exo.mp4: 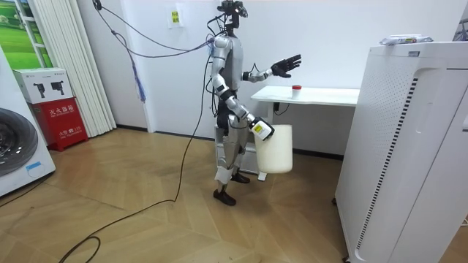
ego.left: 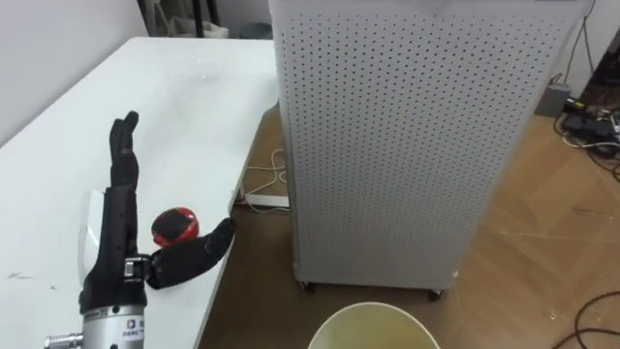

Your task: Pick garbage

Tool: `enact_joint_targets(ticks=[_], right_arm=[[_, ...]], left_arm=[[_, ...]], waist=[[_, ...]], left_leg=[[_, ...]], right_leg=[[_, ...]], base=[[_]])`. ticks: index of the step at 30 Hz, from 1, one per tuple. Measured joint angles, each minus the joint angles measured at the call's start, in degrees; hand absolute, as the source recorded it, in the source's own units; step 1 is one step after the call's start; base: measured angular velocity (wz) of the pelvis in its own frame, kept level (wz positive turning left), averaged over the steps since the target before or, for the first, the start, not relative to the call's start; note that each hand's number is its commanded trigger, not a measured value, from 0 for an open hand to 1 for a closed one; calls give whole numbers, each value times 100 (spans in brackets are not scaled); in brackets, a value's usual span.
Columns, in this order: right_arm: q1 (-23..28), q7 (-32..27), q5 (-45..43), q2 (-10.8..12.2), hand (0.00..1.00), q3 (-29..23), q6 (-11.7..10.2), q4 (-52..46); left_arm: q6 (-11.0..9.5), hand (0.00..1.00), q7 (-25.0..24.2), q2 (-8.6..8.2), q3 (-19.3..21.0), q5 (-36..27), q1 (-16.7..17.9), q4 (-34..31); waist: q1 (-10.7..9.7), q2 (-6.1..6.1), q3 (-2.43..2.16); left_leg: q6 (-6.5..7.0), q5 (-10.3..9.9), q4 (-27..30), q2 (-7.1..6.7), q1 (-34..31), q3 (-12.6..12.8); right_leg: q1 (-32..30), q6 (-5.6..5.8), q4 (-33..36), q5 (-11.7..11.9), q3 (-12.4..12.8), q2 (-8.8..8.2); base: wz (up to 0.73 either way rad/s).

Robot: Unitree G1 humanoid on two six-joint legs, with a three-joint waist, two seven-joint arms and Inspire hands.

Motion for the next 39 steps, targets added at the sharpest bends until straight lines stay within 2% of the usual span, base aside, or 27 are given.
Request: enact_joint_targets(ticks=[11,16,18,26,30,39], right_arm=[[0,56,-15,2,100,87,13,166],[0,120,-15,3,100,112,16,180],[0,156,-15,8,100,131,17,182],[23,236,-50,58,100,325,51,187],[49,235,-54,81,100,327,58,184],[48,224,-60,80,100,319,60,139]], left_arm=[[-6,0,29,-53,171,2,0,-48],[-6,0,27,-56,172,2,8,-47],[-6,0,21,-56,169,-2,61,-46],[-5,0,-177,-54,153,-125,351,-21],[0,0,-213,-50,128,-232,374,255],[67,0,-386,-50,38,-313,530,424]], waist=[[183,-43,12],[231,-116,56],[225,-129,60],[196,-160,50],[197,-157,48],[129,-157,-2]], left_leg=[[1,-1,5,-27,7,8],[5,-3,13,-27,0,6],[8,-4,15,-29,-1,9],[21,4,16,-35,-5,11],[21,4,15,-39,-17,18],[23,2,85,-38,-103,154]], right_leg=[[52,22,-8,-2,-2,-15],[66,22,-6,-2,-31,-15],[72,23,-9,-3,-41,-18],[77,28,-17,-6,-52,-17],[73,28,-28,-7,-44,-17],[59,31,-43,-5,-81,-28]], base=[[3],[2],[2],[0],[0],[1]])
